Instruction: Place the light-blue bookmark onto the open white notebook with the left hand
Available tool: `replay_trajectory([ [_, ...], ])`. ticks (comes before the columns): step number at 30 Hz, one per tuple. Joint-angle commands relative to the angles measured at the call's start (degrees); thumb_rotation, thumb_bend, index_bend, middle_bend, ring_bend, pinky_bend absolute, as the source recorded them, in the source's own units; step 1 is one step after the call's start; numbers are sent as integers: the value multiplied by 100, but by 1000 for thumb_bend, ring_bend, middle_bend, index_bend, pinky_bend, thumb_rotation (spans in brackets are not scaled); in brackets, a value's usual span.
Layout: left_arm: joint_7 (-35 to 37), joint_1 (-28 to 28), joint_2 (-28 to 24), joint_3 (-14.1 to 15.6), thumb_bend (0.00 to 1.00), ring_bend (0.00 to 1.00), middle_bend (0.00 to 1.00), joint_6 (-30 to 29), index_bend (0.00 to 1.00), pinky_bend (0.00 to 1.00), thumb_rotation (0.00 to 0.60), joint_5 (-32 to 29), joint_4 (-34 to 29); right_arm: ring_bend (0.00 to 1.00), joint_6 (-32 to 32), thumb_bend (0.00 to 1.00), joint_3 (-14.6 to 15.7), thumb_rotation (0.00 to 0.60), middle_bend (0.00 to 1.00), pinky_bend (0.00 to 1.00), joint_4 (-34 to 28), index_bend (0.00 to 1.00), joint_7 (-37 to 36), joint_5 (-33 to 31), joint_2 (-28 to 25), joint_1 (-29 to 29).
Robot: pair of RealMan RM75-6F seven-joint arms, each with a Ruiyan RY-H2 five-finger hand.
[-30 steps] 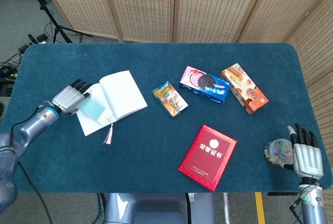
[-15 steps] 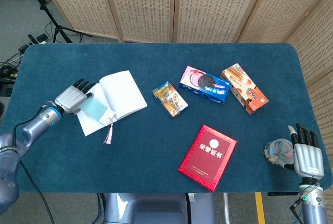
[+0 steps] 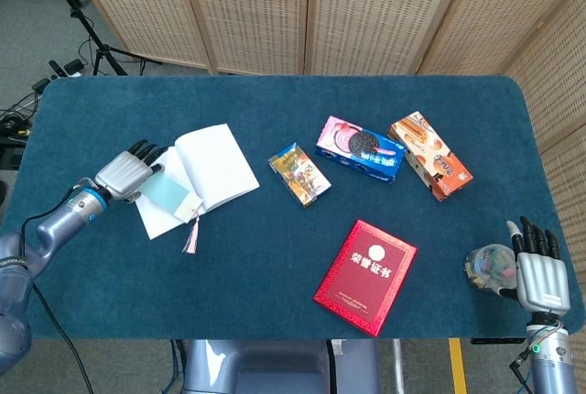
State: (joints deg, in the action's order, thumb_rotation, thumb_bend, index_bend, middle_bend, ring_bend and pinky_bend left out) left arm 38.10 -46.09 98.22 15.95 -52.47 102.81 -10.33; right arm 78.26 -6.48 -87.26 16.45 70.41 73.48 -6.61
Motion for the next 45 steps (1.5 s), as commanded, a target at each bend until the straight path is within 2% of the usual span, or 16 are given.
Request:
replay_trajectory([
  [1,-16,1,12,-10,253,0,0,-5,347,0,600,-10,12,0,2,156,0,600,0,0,-1,4,5,0,2,0],
  [6,-69,-17,45,-112,219,0,0,62,313,0,600,-113,44,0,6,156,-3,600,0,0,6,3,0,-2,3,2],
  [14,-126,-26,55,-294,204,0,0,181,190,0,600,-300,35,0,-12,156,-1,600,0,0,16,4,-3,-7,8,-4],
  [21,-121,4,50,-405,202,0,0,137,175,0,600,-410,3,0,-9,156,2,600,0,0,11,3,-6,4,9,-3],
  [26,214,174,-44,-688,209,0,0,14,175,0,600,-716,-346,0,-57,156,13,600,0,0,-5,3,-51,19,-7,-18],
  [36,-307,686,-694,-1203,212,0,0,-835,174,0,600,-1239,-1917,0,-30,156,46,600,0,0,-114,3,-207,157,-88,-5],
  [42,-1130,1158,-1424,-1471,207,0,0,-1344,148,0,600,-1632,-3771,0,61,156,76,600,0,0,-253,3,-369,330,-186,28],
  [45,-2046,1443,-1842,-1477,191,0,0,-1500,74,0,600,-1834,-4776,0,100,156,103,600,0,0,-331,3,-491,450,-252,44],
])
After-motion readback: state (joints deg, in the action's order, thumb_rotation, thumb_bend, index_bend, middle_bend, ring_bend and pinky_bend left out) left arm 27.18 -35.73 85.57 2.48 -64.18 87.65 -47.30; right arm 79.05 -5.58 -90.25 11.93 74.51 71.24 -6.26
